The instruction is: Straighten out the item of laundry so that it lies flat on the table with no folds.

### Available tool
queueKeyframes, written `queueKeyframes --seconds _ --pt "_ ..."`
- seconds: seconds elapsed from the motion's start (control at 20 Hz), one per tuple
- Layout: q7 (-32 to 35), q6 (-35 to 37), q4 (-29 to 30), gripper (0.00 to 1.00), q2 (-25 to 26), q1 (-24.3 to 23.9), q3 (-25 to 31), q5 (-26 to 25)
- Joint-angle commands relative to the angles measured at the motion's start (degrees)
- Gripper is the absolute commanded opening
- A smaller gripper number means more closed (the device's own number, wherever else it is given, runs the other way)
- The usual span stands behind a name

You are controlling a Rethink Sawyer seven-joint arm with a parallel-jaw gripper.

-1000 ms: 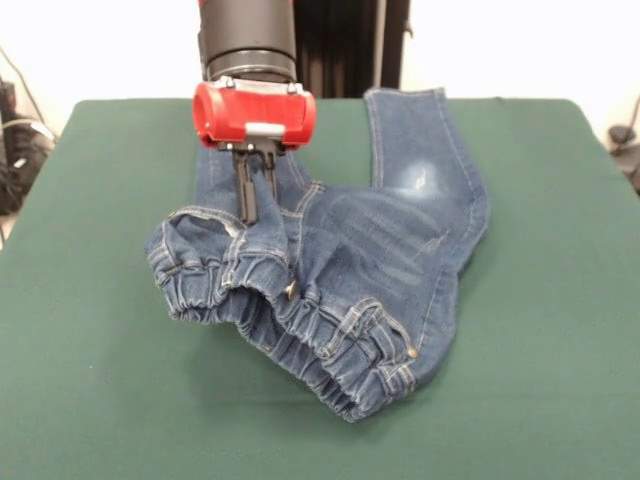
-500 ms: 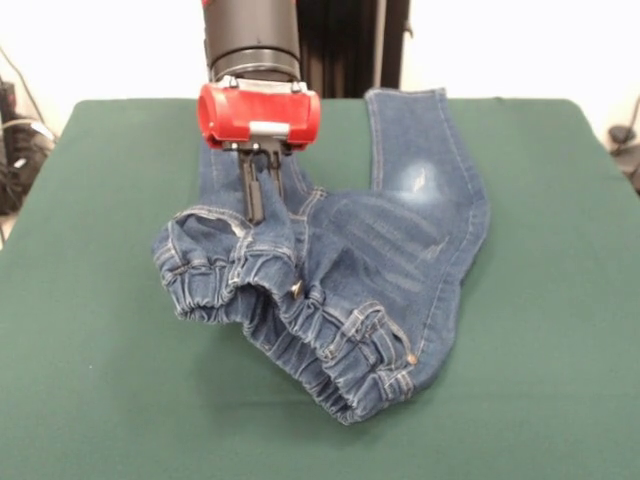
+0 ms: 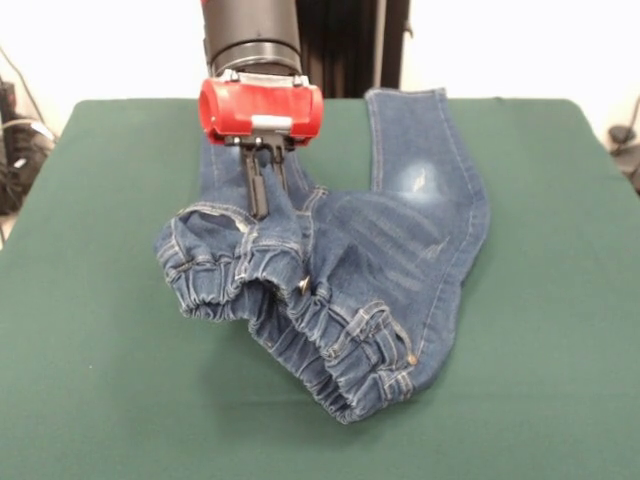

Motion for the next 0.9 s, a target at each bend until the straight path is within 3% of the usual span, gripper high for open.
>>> queueKeyframes --seconds 0.05,0.35,0.4,0.9 --pt "1.1 -2.9 -1.5 0.0 1.6 2.4 2.5 -0.5" --pt "1.4 -0.8 -1.9 0.0 1.5 2.6 2.6 -1.9" --pt "1.4 -0.4 -1.9 1.0 1.4 2.7 2.6 -2.2" --pt "2.0 1.1 -2.1 1.0 1.0 2.8 2.8 -2.7"
